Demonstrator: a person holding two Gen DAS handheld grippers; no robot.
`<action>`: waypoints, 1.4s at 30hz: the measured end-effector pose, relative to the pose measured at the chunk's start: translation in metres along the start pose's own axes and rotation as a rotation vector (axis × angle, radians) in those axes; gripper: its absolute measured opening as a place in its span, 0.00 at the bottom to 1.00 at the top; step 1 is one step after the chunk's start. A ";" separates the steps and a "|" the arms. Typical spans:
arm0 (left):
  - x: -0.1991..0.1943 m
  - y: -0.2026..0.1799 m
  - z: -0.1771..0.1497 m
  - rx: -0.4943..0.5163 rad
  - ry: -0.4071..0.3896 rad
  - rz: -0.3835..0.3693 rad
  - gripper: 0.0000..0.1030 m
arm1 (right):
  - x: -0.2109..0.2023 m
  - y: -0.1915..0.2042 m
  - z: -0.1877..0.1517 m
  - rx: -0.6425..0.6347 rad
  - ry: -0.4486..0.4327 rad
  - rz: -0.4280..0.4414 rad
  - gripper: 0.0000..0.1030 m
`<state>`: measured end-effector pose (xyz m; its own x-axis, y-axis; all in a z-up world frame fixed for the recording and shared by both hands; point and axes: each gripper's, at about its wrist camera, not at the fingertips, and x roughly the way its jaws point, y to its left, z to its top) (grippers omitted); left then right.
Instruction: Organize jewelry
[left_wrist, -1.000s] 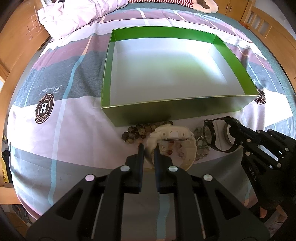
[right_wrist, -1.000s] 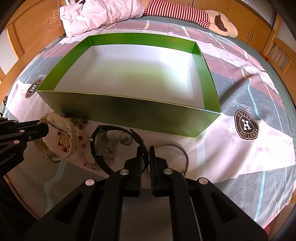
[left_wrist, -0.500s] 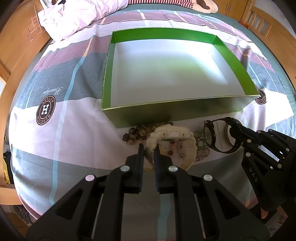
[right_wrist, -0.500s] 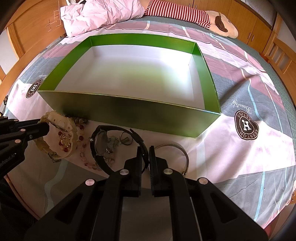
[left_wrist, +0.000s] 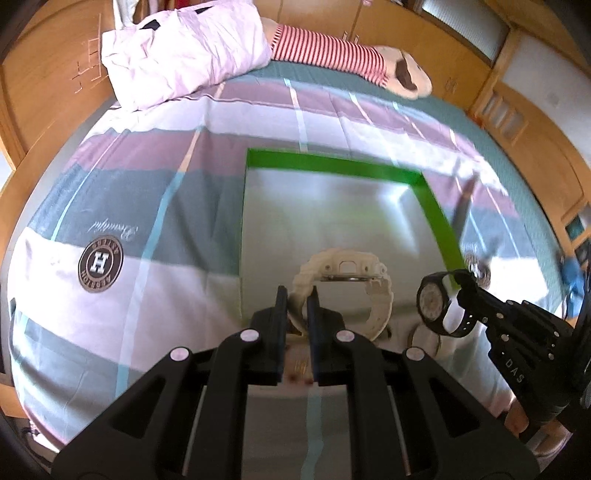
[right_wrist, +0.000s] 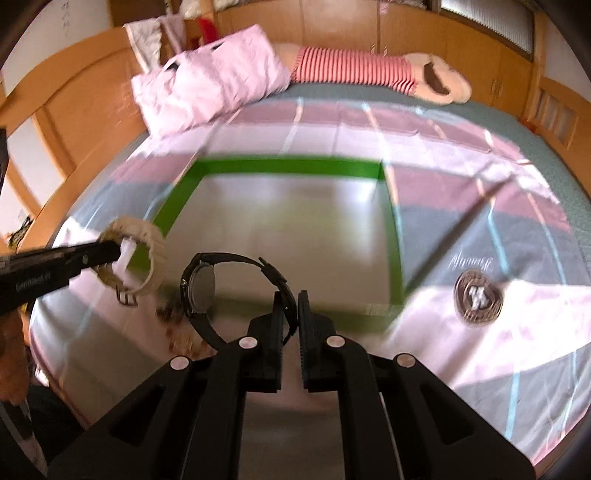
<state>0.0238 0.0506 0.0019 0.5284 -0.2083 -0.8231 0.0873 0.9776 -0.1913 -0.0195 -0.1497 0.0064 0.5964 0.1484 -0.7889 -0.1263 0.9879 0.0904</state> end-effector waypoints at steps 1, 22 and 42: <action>0.003 0.000 0.004 -0.005 -0.004 0.000 0.10 | 0.006 -0.002 0.006 0.007 0.005 -0.003 0.07; 0.020 0.002 -0.049 0.035 0.122 0.060 0.37 | 0.024 -0.019 -0.046 0.011 0.215 0.019 0.60; 0.046 0.014 -0.056 0.027 0.223 0.162 0.64 | 0.073 -0.002 -0.086 -0.045 0.368 -0.095 0.62</action>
<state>0.0023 0.0534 -0.0691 0.3388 -0.0475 -0.9397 0.0404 0.9985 -0.0359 -0.0439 -0.1444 -0.1030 0.2838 0.0218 -0.9586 -0.1236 0.9922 -0.0141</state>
